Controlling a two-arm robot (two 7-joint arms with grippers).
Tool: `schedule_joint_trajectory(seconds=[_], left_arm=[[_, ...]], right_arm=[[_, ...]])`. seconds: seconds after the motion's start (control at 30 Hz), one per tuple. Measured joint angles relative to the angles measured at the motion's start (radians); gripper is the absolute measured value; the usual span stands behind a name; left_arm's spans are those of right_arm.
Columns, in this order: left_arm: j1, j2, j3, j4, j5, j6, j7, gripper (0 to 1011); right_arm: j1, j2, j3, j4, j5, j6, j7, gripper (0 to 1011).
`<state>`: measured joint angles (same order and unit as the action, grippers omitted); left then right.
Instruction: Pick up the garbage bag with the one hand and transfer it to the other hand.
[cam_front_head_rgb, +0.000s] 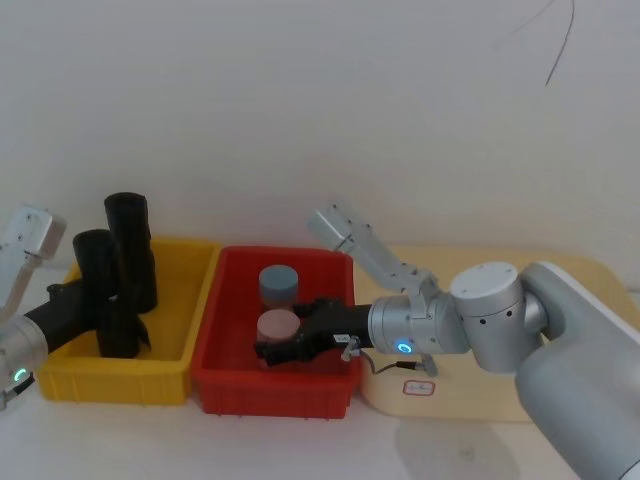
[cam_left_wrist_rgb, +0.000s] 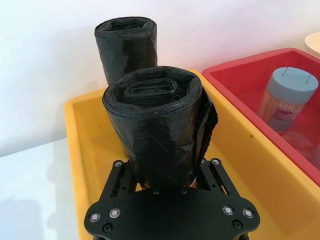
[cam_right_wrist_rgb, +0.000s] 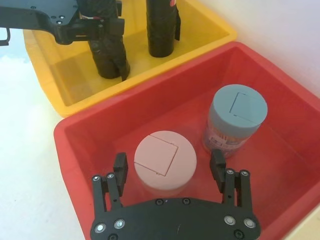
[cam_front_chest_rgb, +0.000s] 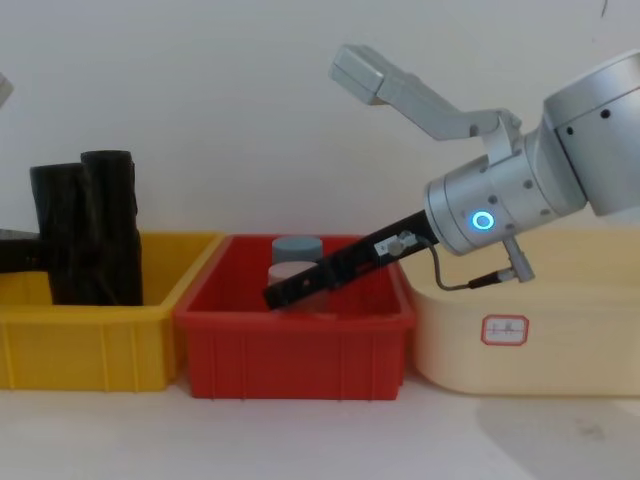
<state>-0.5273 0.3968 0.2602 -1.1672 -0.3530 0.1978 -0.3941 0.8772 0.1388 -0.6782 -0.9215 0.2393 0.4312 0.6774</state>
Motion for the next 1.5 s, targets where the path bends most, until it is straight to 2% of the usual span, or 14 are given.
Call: schedule_joint_trajectory(seconds=[0.37,0.63,0.77,0.87,1.23,1.37,1.5], left_arm=[[0.0,0.0,0.0,0.0,0.0,0.0,0.0,463],[0.0,0.0,0.0,0.0,0.0,0.0,0.0,463],[0.0,0.0,0.0,0.0,0.0,0.0,0.0,463],[0.0,0.0,0.0,0.0,0.0,0.0,0.0,463],[0.0,0.0,0.0,0.0,0.0,0.0,0.0,463],[0.0,0.0,0.0,0.0,0.0,0.0,0.0,463],[0.0,0.0,0.0,0.0,0.0,0.0,0.0,463]], right_arm=[[0.01,-0.005,-0.01,0.024,0.01,-0.006,0.014,1002],[0.013,-0.007,-0.014,0.033,0.014,-0.009,0.018,840],[0.014,-0.007,-0.015,0.036,0.015,-0.01,0.02,691],[0.014,-0.007,-0.015,0.037,0.016,-0.011,0.021,655],[0.014,-0.006,-0.016,0.035,0.018,-0.012,0.021,651],[0.0,0.004,-0.009,0.004,0.024,-0.013,0.015,650],[-0.027,0.024,0.012,-0.06,0.038,-0.022,-0.004,650]])
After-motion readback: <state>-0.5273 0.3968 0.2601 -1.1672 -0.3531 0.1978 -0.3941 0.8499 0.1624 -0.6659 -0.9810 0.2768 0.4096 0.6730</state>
